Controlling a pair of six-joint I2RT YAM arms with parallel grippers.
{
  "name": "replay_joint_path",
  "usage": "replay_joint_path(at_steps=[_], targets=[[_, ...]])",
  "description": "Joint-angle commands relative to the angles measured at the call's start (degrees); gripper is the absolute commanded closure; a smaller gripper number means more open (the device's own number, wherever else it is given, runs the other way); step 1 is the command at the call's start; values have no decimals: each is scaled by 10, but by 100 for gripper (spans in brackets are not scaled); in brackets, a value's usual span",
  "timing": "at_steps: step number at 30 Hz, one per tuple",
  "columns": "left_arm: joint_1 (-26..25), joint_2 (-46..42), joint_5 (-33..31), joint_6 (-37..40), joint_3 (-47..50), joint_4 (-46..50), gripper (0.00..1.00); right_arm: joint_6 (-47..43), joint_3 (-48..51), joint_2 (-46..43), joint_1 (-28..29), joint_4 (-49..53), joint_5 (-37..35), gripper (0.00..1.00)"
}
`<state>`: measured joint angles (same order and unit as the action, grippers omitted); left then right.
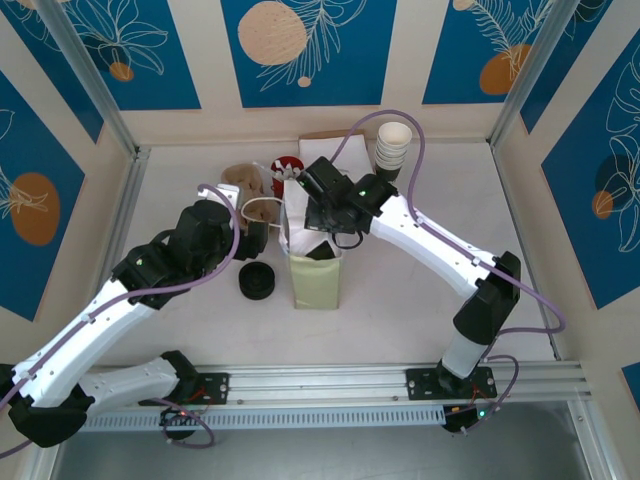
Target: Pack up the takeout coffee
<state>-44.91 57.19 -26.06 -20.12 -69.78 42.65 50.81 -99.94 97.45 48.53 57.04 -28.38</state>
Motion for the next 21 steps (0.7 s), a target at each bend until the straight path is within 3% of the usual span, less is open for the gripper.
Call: replay_joint_path(at_steps=[1,21], targets=[[-2,-8,-13,-11,4,-4,10,-12,3,4,8,23,-25,100],[-1,-8,-9,-17,12,-8,9,-47,16,11,18,47,-15,100]])
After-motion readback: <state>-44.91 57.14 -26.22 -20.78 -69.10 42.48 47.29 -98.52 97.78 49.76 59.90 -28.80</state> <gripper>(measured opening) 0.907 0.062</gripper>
